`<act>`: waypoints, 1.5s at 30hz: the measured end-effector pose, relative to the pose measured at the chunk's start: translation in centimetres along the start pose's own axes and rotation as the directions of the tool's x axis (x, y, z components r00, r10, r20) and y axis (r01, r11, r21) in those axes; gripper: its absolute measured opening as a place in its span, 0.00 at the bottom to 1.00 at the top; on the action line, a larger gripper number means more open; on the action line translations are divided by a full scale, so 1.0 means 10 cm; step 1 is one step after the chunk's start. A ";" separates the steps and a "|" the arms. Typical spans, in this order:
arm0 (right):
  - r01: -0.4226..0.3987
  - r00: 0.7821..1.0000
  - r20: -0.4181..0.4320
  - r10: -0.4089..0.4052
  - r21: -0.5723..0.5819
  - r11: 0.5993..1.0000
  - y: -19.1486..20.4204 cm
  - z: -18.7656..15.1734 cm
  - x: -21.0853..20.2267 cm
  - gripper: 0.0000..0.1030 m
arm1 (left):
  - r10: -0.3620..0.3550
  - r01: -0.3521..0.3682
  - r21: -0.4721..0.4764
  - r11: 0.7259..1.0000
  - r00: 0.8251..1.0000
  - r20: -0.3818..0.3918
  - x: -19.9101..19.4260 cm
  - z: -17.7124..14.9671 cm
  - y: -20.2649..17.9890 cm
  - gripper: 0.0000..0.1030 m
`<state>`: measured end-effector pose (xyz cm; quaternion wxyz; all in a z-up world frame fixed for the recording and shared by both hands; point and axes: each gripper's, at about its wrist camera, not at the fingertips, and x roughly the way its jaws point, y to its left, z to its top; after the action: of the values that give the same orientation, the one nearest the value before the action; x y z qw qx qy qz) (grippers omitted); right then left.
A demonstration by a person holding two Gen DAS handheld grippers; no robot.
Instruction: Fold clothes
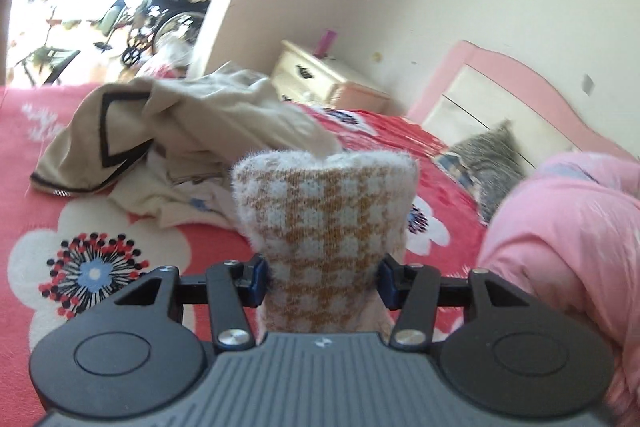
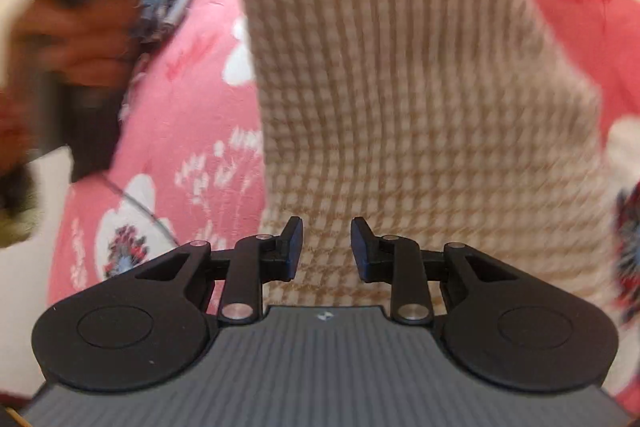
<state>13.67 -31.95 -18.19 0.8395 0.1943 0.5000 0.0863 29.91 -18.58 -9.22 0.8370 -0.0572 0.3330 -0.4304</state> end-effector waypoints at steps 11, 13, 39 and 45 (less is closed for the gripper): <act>0.062 0.972 0.226 -0.069 0.039 0.997 -0.06 -0.22 -0.13 0.20 | 0.001 -0.002 0.151 0.989 1.000 0.011 -0.59 -0.35 -0.49 0.50; 0.100 0.965 0.233 -0.120 0.096 0.990 -0.35 -0.17 -0.14 0.20 | -0.002 0.001 0.167 0.986 1.000 0.005 -0.67 -0.39 -0.52 0.50; 0.255 0.945 0.140 -0.296 0.252 0.934 -1.03 -1.21 -1.65 0.16 | 0.172 0.109 0.888 0.447 0.963 -0.205 -0.89 -2.79 -1.91 0.63; -0.016 0.970 0.237 -0.059 0.304 0.953 -0.82 -1.27 -1.87 0.36 | 0.182 0.098 0.885 0.456 0.963 -0.200 -0.96 -2.88 -1.99 0.70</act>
<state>-6.84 -42.73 -11.91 0.8555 0.3244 0.4029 -0.0250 -5.04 -18.20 -18.97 0.7012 0.4539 0.1700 -0.5229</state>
